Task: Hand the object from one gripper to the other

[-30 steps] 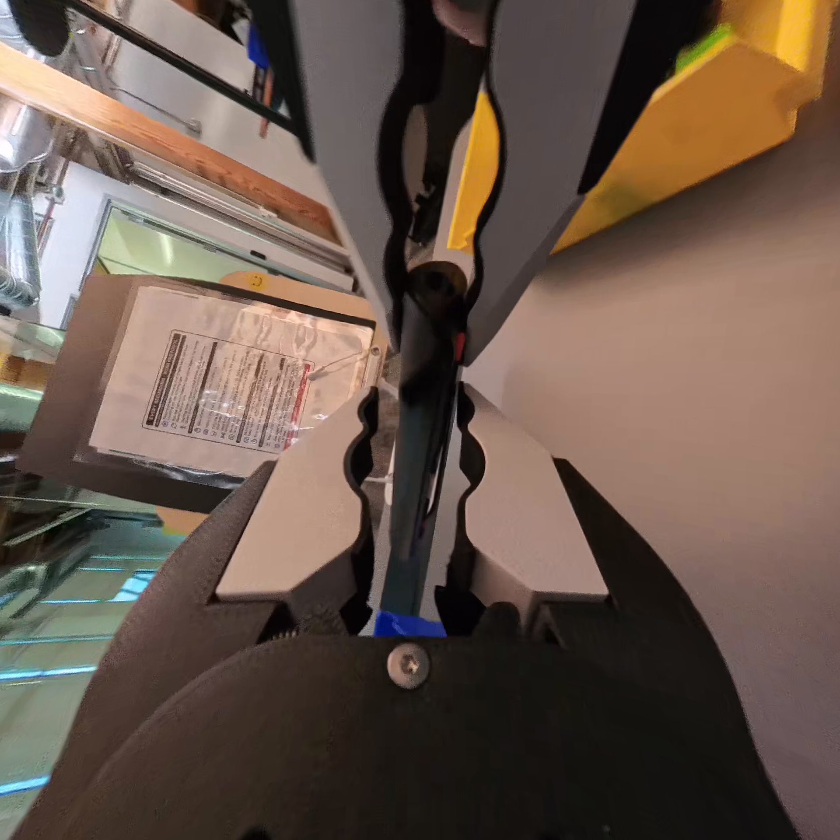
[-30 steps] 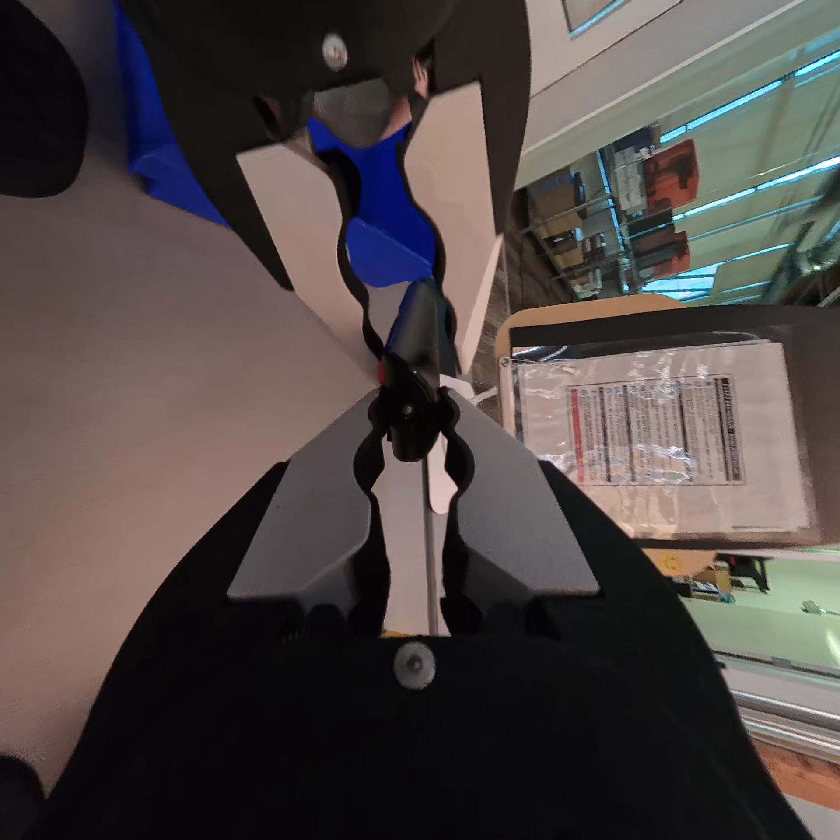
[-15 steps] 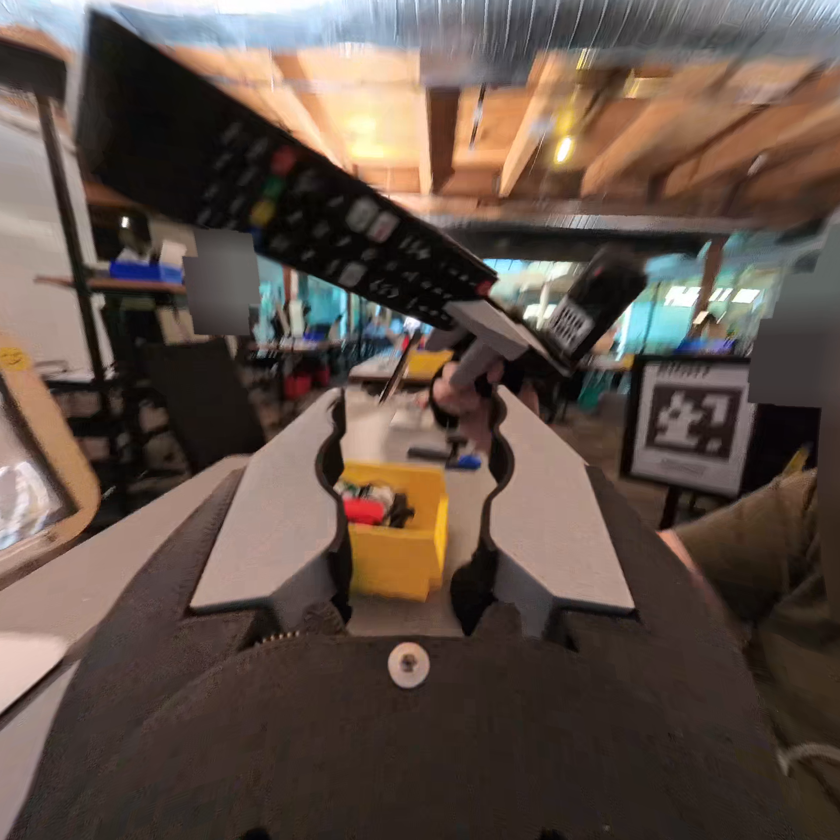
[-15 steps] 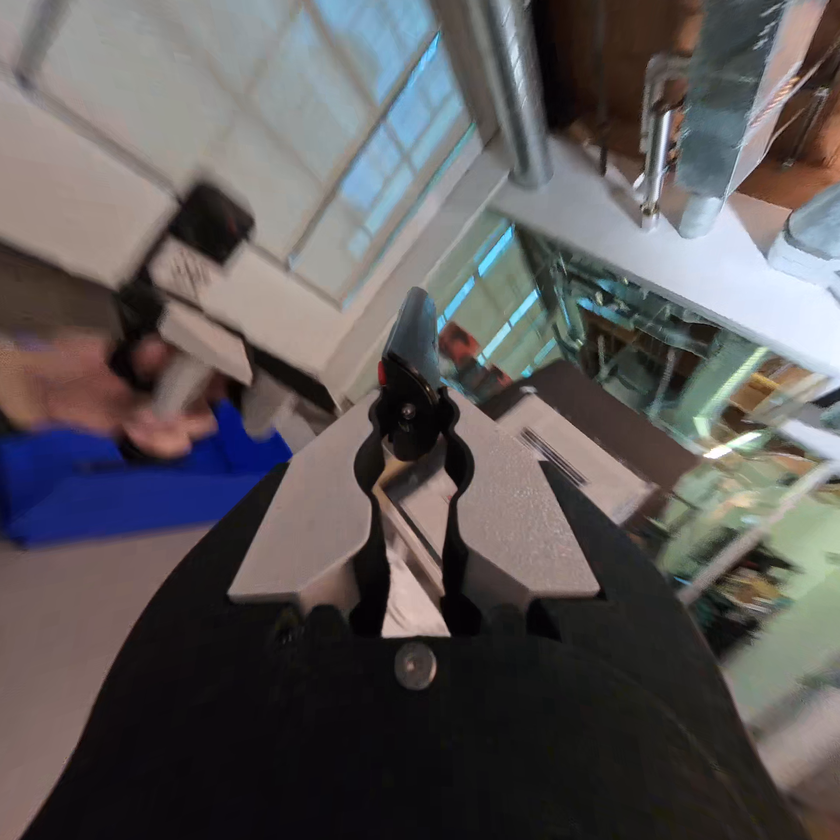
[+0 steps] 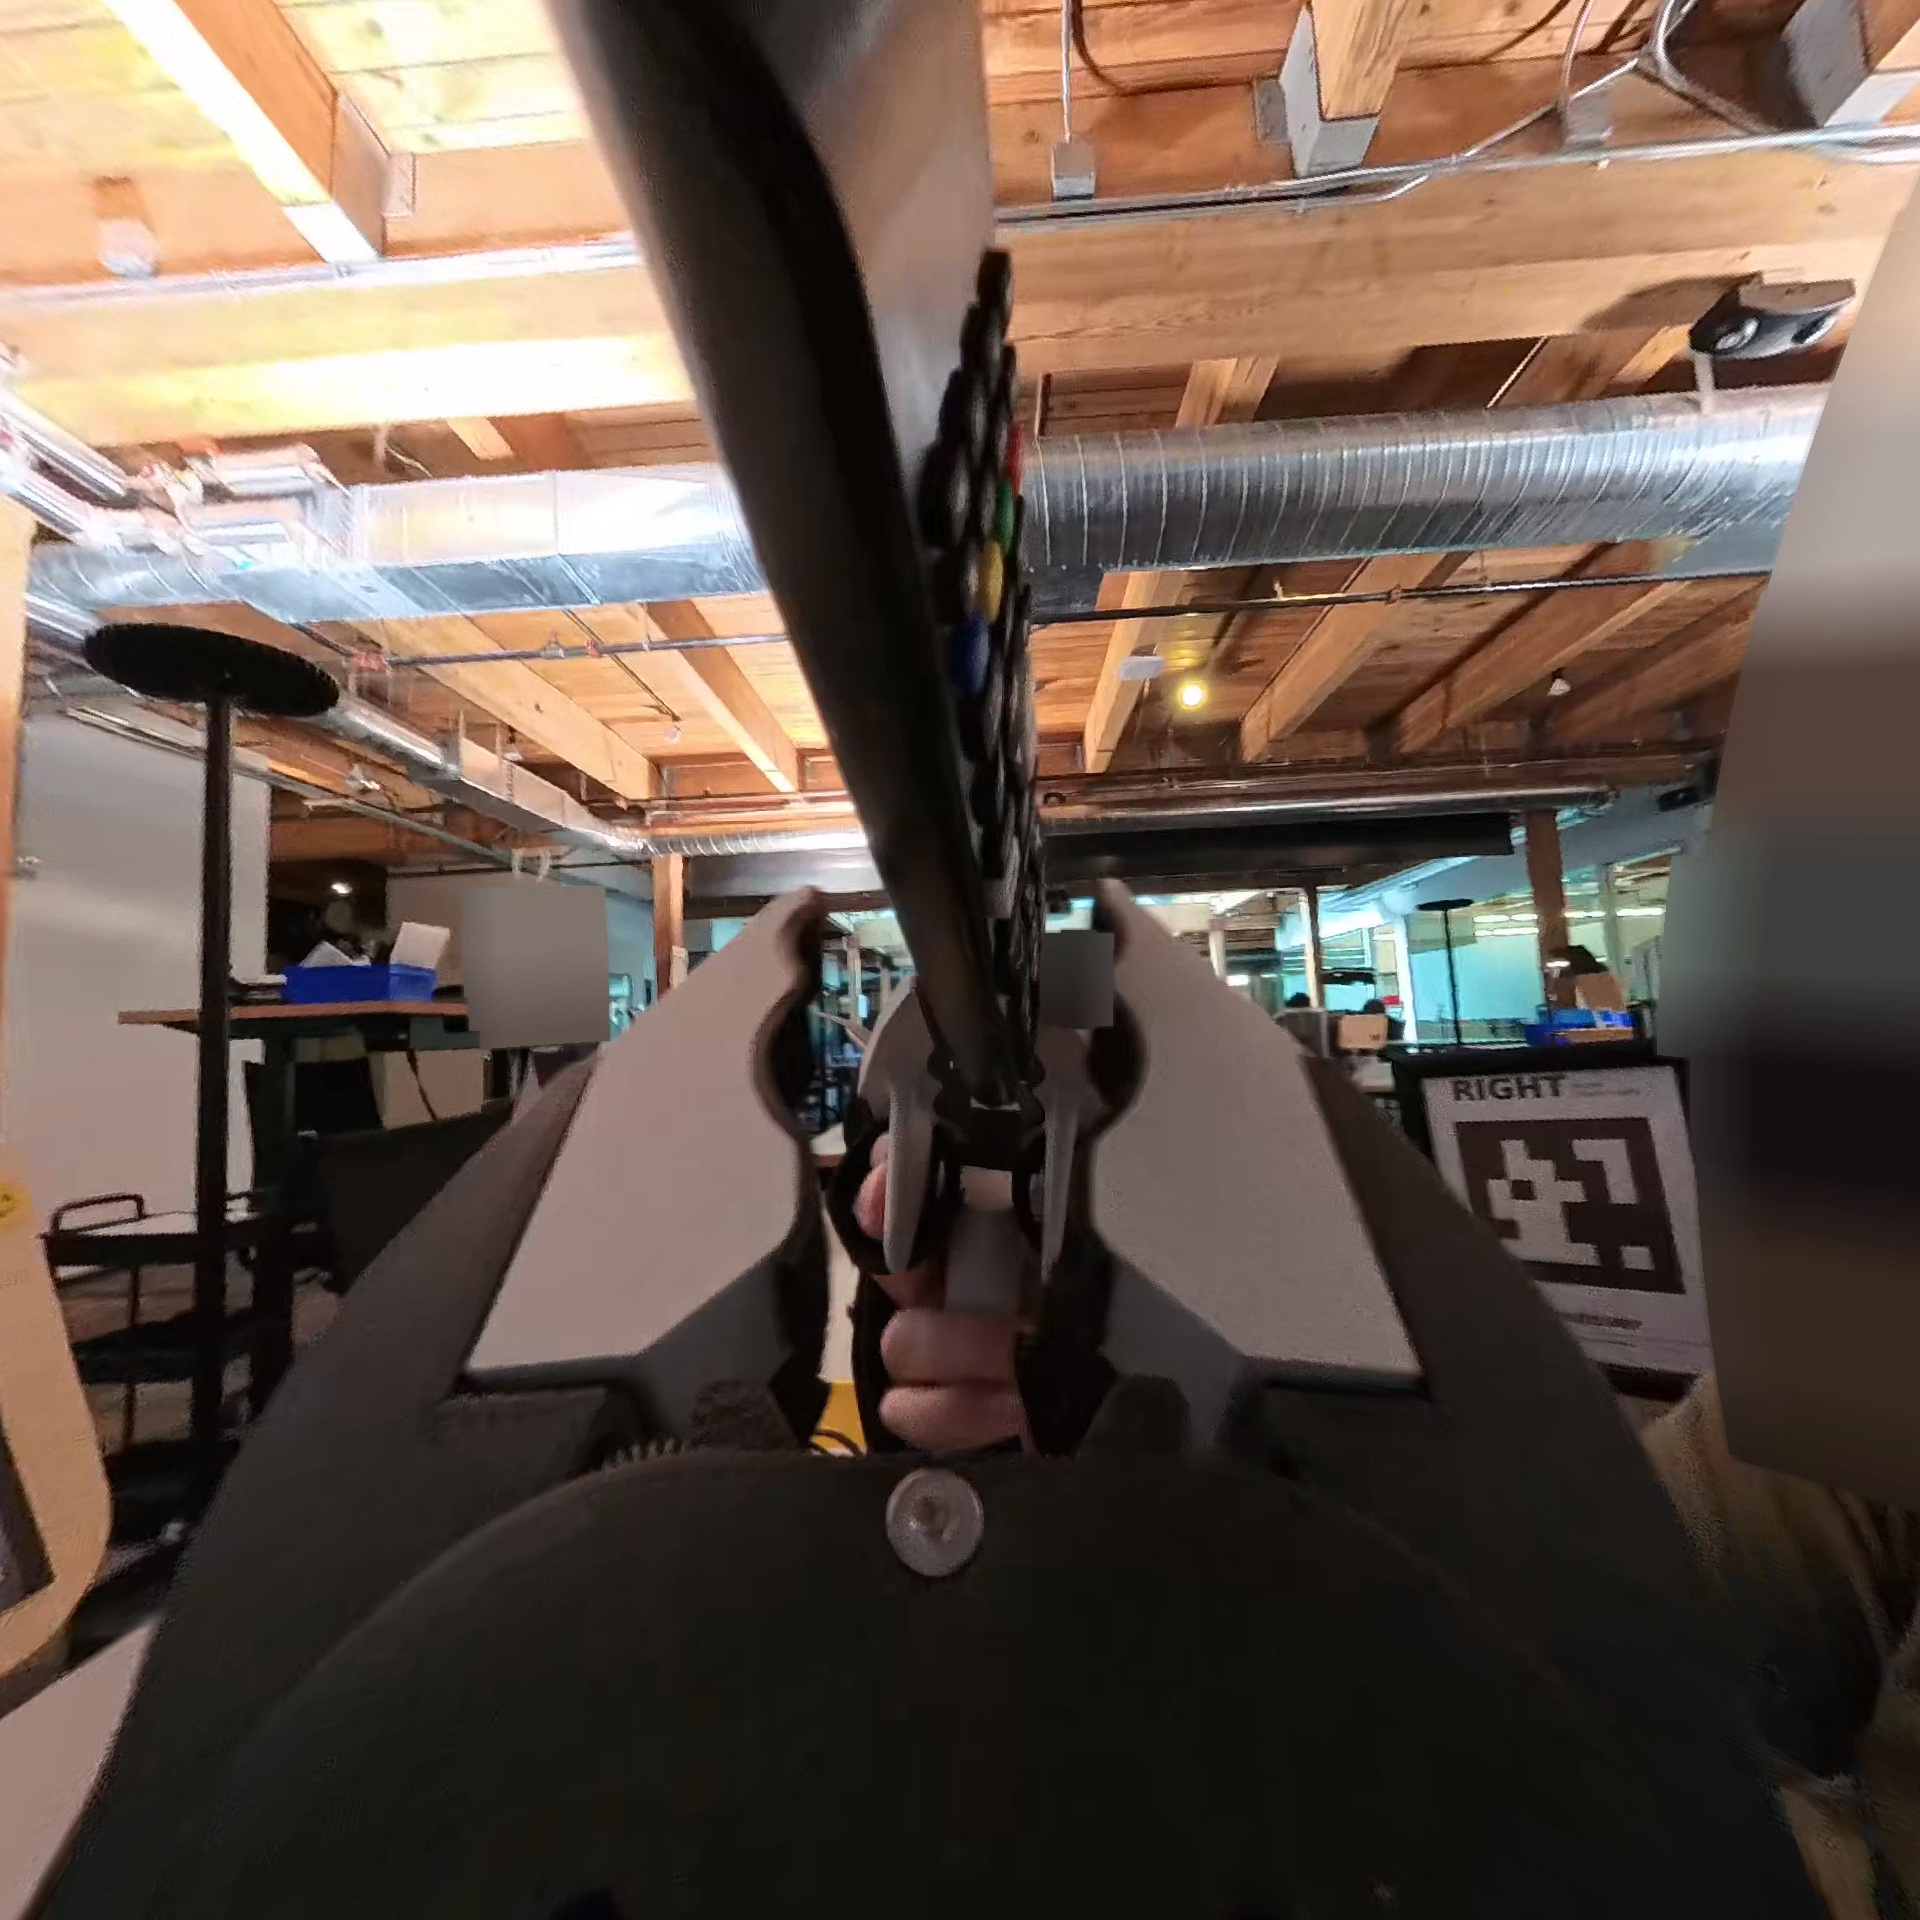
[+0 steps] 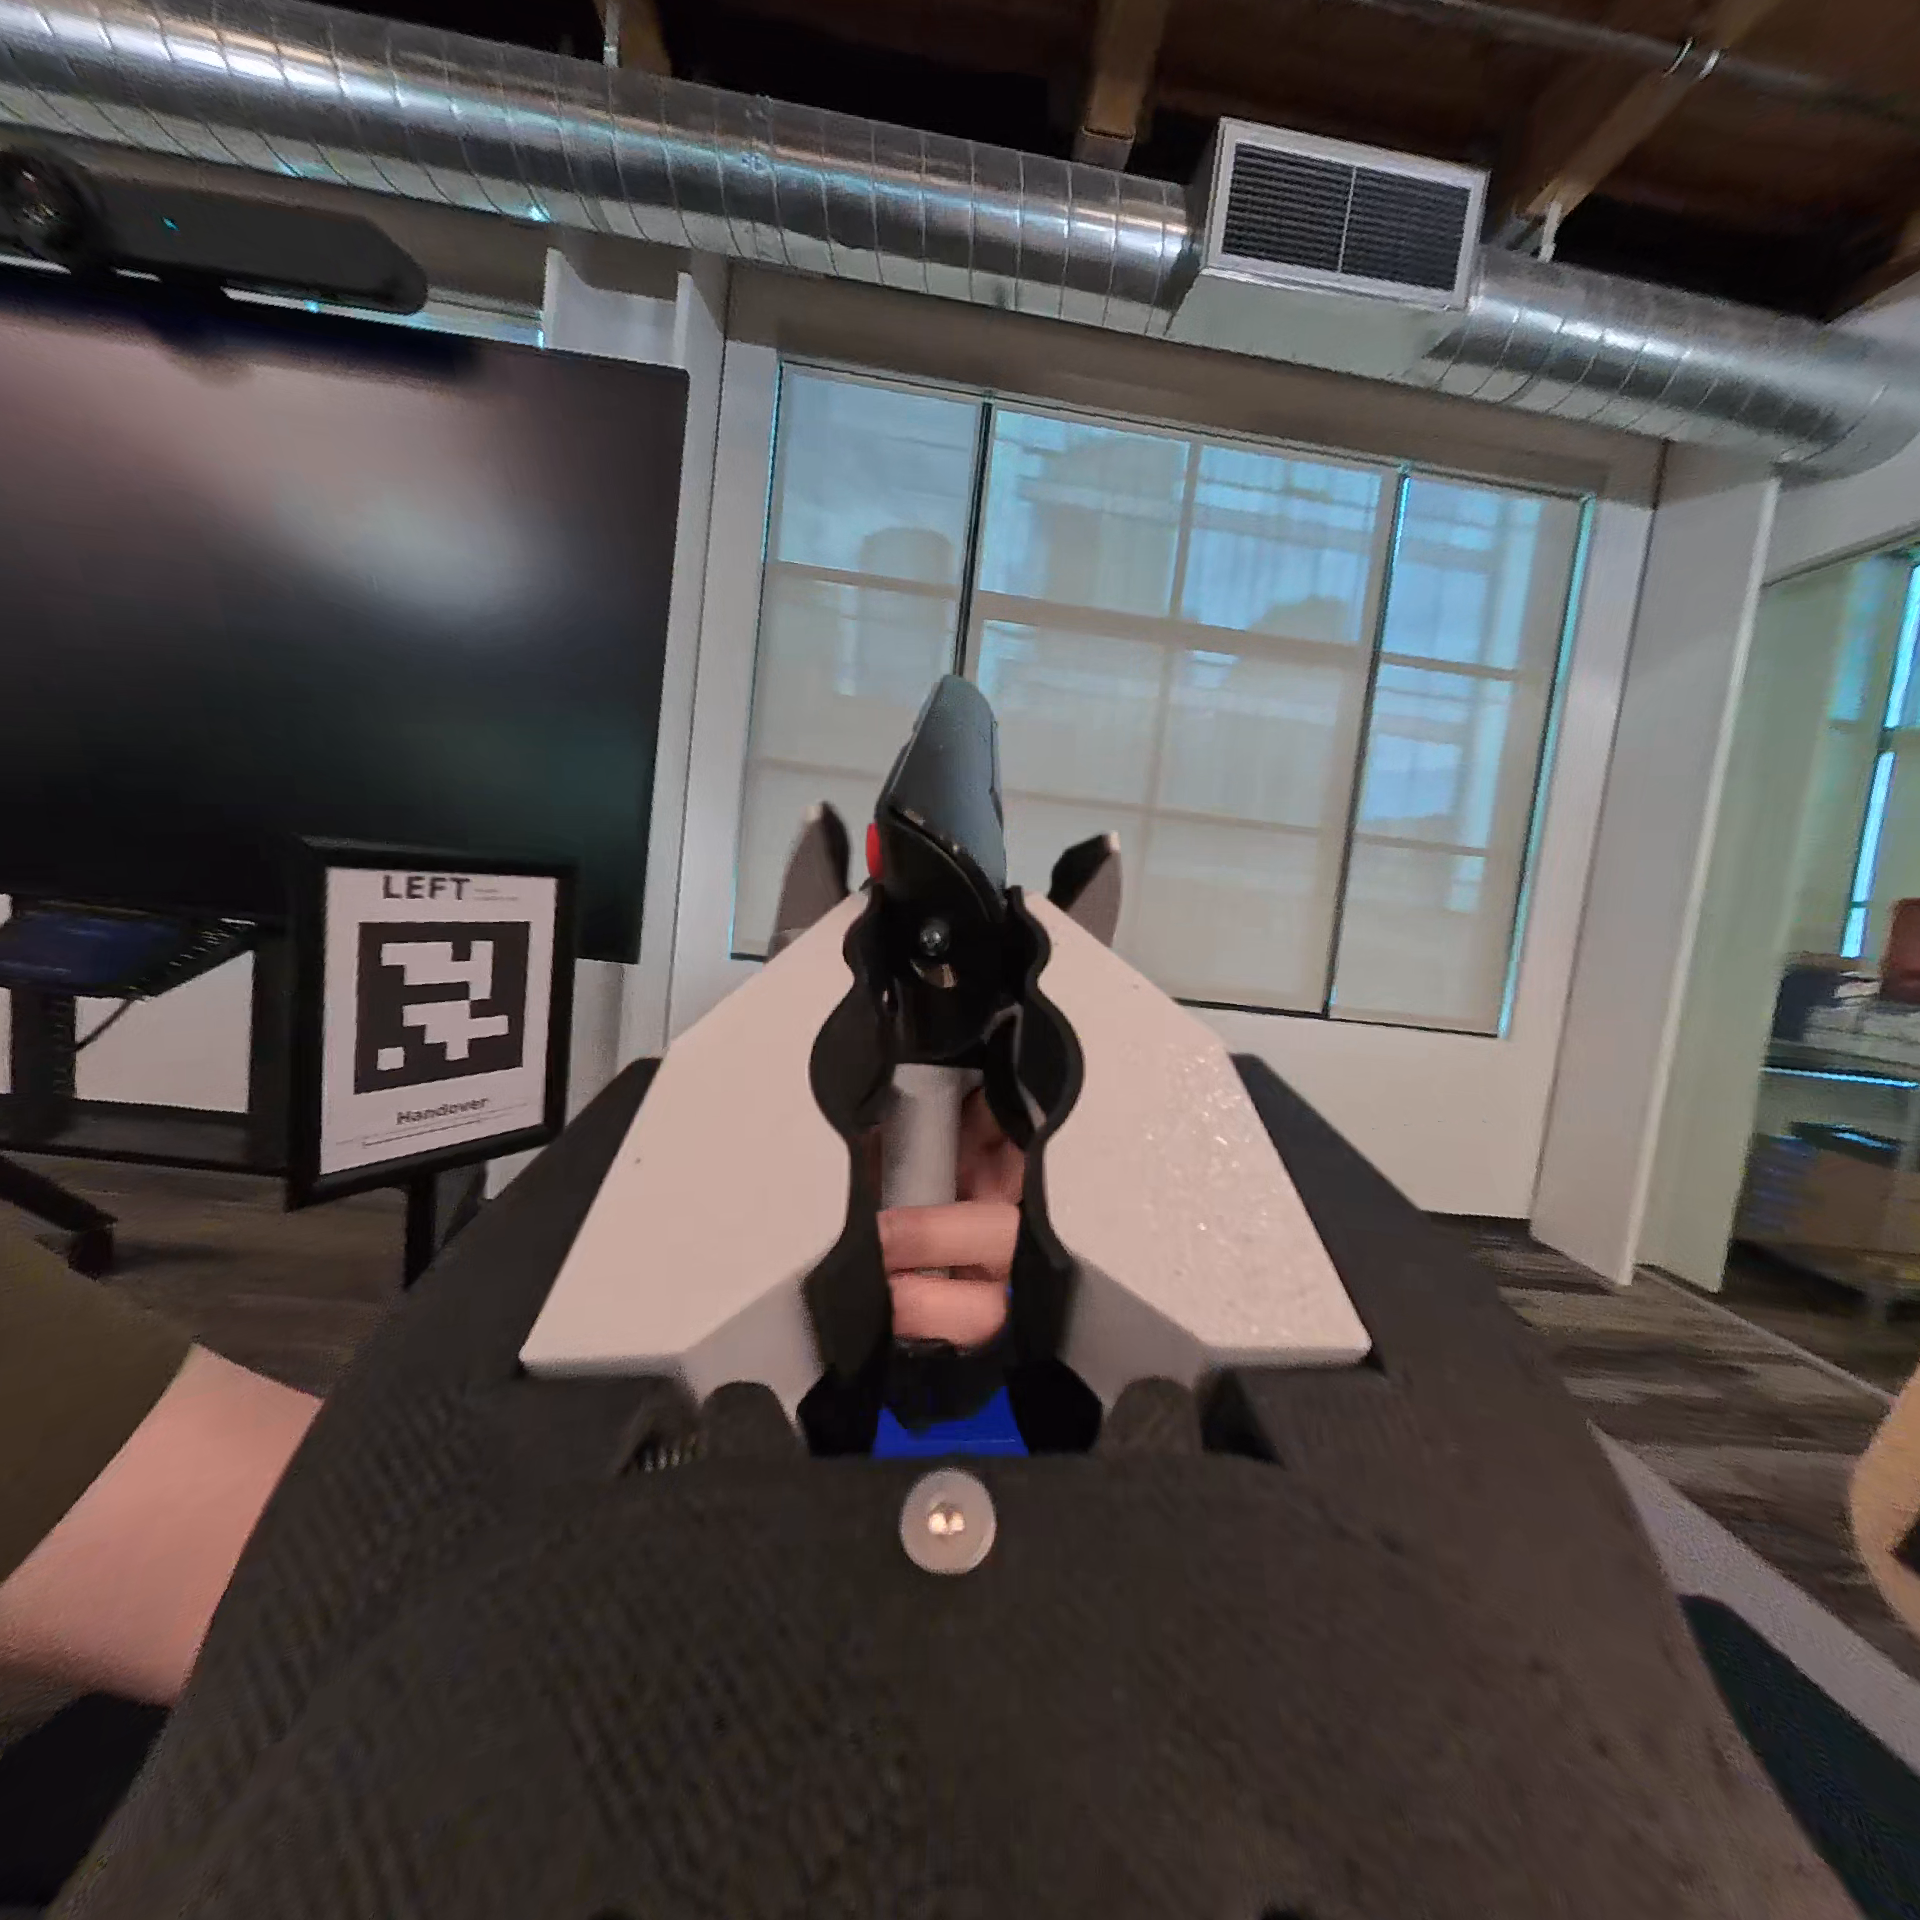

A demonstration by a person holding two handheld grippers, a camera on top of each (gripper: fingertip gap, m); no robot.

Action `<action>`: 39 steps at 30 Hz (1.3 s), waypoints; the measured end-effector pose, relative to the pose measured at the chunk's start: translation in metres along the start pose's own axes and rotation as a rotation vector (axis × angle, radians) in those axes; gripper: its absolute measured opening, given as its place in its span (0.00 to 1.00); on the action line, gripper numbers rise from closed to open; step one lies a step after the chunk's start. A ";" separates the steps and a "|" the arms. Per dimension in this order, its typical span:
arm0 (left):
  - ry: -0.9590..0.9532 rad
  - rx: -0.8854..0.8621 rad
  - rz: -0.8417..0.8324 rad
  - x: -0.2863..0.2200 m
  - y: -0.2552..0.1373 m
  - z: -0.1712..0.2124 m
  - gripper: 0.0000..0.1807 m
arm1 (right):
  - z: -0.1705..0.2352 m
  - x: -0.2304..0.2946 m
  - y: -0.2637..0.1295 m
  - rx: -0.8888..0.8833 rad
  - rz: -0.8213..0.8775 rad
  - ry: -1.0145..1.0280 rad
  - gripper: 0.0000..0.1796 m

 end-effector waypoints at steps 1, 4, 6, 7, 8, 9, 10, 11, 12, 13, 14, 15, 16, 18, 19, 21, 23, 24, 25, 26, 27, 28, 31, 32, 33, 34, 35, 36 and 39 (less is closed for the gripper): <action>0.025 -0.012 0.000 0.001 -0.002 -0.001 0.14 | 0.005 -0.001 0.002 0.000 -0.005 0.012 0.12; 0.062 0.035 -0.053 0.011 -0.006 0.000 0.13 | 0.012 -0.013 -0.001 -0.020 0.056 0.048 0.14; 0.095 0.100 -0.109 0.020 -0.008 0.000 0.12 | 0.011 -0.026 -0.012 -0.044 0.141 0.010 0.16; 0.132 0.130 -0.166 0.026 -0.011 -0.001 0.12 | 0.009 -0.033 -0.020 -0.052 0.188 -0.035 0.17; 0.167 0.172 -0.220 0.032 -0.014 -0.002 0.12 | 0.006 -0.039 -0.028 -0.055 0.232 -0.076 0.19; 0.202 0.230 -0.273 0.039 -0.018 -0.003 0.12 | 0.003 -0.046 -0.038 -0.053 0.279 -0.102 0.20; 0.242 0.290 -0.334 0.046 -0.023 -0.005 0.12 | 0.000 -0.054 -0.048 -0.044 0.332 -0.117 0.19; 0.290 0.346 -0.403 0.054 -0.030 -0.007 0.12 | -0.002 -0.062 -0.058 -0.034 0.388 -0.120 0.20; 0.338 0.412 -0.475 0.062 -0.037 -0.008 0.12 | -0.004 -0.069 -0.067 -0.020 0.441 -0.113 0.19; 0.384 0.490 -0.541 0.070 -0.045 -0.007 0.12 | -0.005 -0.075 -0.076 -0.002 0.486 -0.099 0.19; 0.422 0.573 -0.599 0.077 -0.054 -0.006 0.12 | -0.006 -0.081 -0.082 0.016 0.521 -0.081 0.19; 0.448 0.659 -0.652 0.084 -0.062 -0.003 0.12 | -0.005 -0.084 -0.087 0.034 0.540 -0.058 0.19; 0.461 0.738 -0.692 0.090 -0.071 0.001 0.12 | -0.004 -0.087 -0.090 0.053 0.542 -0.030 0.19; 0.454 0.866 -0.730 0.099 -0.082 0.010 0.12 | 0.002 -0.088 -0.089 0.096 0.505 0.031 0.19; 0.446 0.909 -0.724 0.101 -0.085 0.016 0.12 | 0.006 -0.087 -0.086 0.117 0.467 0.060 0.19; 0.409 0.985 -0.671 0.100 -0.085 0.031 0.12 | 0.014 -0.081 -0.076 0.158 0.374 0.104 0.20; 0.374 1.058 -0.609 0.096 -0.080 0.049 0.12 | 0.023 -0.075 -0.065 0.193 0.291 0.131 0.25; 0.365 1.096 -0.579 0.093 -0.077 0.059 0.12 | 0.029 -0.071 -0.059 0.218 0.255 0.145 0.28; 0.355 1.138 -0.550 0.090 -0.074 0.069 0.12 | 0.035 -0.068 -0.054 0.248 0.220 0.158 0.31; 0.341 1.183 -0.520 0.086 -0.072 0.079 0.12 | 0.041 -0.065 -0.049 0.282 0.189 0.171 0.32; 0.329 1.225 -0.489 0.083 -0.069 0.089 0.12 | 0.049 -0.062 -0.046 0.323 0.163 0.181 0.34; 0.319 1.252 -0.458 0.079 -0.065 0.098 0.12 | 0.057 -0.061 -0.044 0.366 0.148 0.186 0.35; 0.247 1.228 -0.356 0.064 -0.048 0.115 0.12 | 0.083 -0.058 -0.045 0.504 0.088 0.209 0.38; 0.206 1.213 -0.309 0.057 -0.043 0.118 0.12 | 0.091 -0.058 -0.047 0.541 0.071 0.227 0.37; 0.184 1.203 -0.273 0.051 -0.039 0.121 0.12 | 0.095 -0.055 -0.048 0.555 0.021 0.241 0.31; 0.183 1.188 -0.261 0.049 -0.037 0.122 0.12 | 0.092 -0.046 -0.047 0.523 -0.080 0.270 0.16; 0.183 1.167 -0.250 0.047 -0.035 0.121 0.13 | 0.089 -0.045 -0.047 0.504 -0.104 0.280 0.14; 0.175 1.151 -0.237 0.045 -0.035 0.121 0.15 | 0.086 -0.047 -0.048 0.494 -0.101 0.277 0.13; 0.128 1.168 -0.222 0.043 -0.039 0.119 0.32 | 0.075 -0.060 -0.055 0.419 -0.030 0.331 0.13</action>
Point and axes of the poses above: each gripper's, where its closed fingertips meet, y out along the fingers, z out of its underside, x = y × z across the jaws, the point moved 5 cm from there along -y, back along the fingers, and after that the axes turned 8 degrees about -z, right-handed, at the moved point
